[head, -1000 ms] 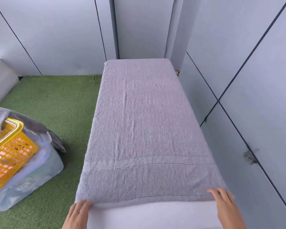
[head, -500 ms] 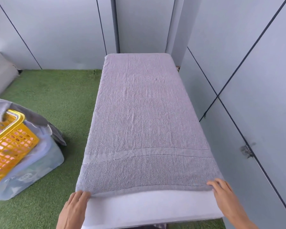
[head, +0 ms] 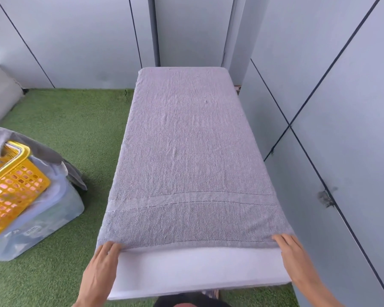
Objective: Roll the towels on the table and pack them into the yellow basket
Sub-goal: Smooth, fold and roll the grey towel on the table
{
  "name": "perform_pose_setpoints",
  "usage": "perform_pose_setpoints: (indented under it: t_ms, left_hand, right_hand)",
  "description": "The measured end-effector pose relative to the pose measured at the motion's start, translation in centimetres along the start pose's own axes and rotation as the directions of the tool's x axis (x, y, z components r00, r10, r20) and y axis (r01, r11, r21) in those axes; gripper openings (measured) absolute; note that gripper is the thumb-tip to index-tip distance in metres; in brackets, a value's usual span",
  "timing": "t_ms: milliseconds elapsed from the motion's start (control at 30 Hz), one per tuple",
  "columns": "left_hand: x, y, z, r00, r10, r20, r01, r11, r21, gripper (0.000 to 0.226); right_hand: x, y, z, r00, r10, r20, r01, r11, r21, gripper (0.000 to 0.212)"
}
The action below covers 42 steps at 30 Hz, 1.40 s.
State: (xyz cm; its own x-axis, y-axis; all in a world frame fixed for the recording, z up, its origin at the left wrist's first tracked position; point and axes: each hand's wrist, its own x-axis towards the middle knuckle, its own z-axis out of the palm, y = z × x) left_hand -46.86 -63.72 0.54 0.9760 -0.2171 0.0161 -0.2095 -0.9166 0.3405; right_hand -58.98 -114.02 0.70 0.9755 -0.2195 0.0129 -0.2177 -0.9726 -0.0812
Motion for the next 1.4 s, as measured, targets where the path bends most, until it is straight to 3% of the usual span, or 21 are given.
perform_pose_setpoints:
  t_ms: [100, 300, 400, 533, 633, 733, 800, 900, 1000, 1100, 1200, 1400]
  left_hand:
    - [-0.3, -0.1, -0.3, 1.0, -0.013, -0.015, 0.013, 1.0, -0.018, 0.036]
    - [0.6, -0.3, -1.1, 1.0, -0.025, -0.016, 0.025, 0.999, -0.041, 0.015]
    - [0.0, -1.6, -1.6, 0.997, 0.022, 0.073, -0.018, 0.998, -0.058, 0.011]
    - [0.3, -2.7, -2.5, 0.965, 0.03, 0.259, -0.023, 0.999, -0.03, 0.021]
    - [2.2, -2.1, -3.5, 0.911, -0.093, 0.403, 0.14, 0.986, -0.089, 0.021]
    - [3.9, -1.7, -3.6, 0.87, -0.2, 0.45, 0.285, 0.95, -0.128, 0.017]
    - [4.0, -1.2, -3.5, 0.874, -0.272, 0.402, 0.32, 0.946, -0.056, 0.018]
    - [2.9, -0.2, -3.5, 0.949, -0.271, 0.16, 0.252, 0.959, 0.13, 0.019]
    - [1.3, 0.8, -3.2, 0.969, -0.231, 0.088, 0.221, 0.968, 0.116, 0.024]
    - [0.4, 1.2, -2.9, 0.95, -0.308, 0.042, 0.307, 0.951, 0.036, 0.011]
    - [-0.3, 0.4, -2.3, 0.965, -0.264, 0.007, 0.264, 0.965, 0.006, 0.011]
    - [-1.0, -2.2, -0.1, 0.993, -0.117, -0.032, 0.117, 0.993, 0.004, 0.037]
  right_hand:
    - [0.4, -0.7, -0.4, 0.998, 0.049, 0.032, -0.048, 0.998, -0.037, 0.052]
    - [1.4, -0.8, -0.6, 0.991, 0.113, 0.069, -0.111, 0.993, -0.036, 0.024]
    - [0.5, 1.5, -0.1, 0.991, 0.044, 0.123, -0.049, 0.998, 0.037, 0.028]
    - [0.3, 3.3, -2.2, 0.945, -0.031, 0.326, -0.019, 0.989, 0.15, 0.021]
    - [2.5, 3.2, -3.9, 0.891, -0.052, 0.451, -0.078, 0.961, 0.266, 0.021]
    - [4.1, 3.1, -4.4, 0.861, 0.057, 0.505, -0.245, 0.917, 0.315, 0.015]
    - [4.6, 2.9, -4.3, 0.863, 0.167, 0.476, -0.349, 0.879, 0.324, 0.011]
    - [4.5, 2.5, -4.2, 0.881, 0.283, 0.378, -0.398, 0.876, 0.272, 0.017]
    - [3.7, 1.7, -4.5, 0.904, 0.328, 0.274, -0.376, 0.915, 0.147, 0.021]
    - [3.3, 1.4, -4.1, 0.926, 0.304, 0.225, -0.342, 0.927, 0.157, 0.027]
    - [2.8, 0.8, -3.3, 0.949, 0.246, 0.197, -0.296, 0.912, 0.283, 0.03]
    - [1.6, 0.8, -2.1, 0.969, 0.206, 0.137, -0.239, 0.923, 0.302, 0.029]
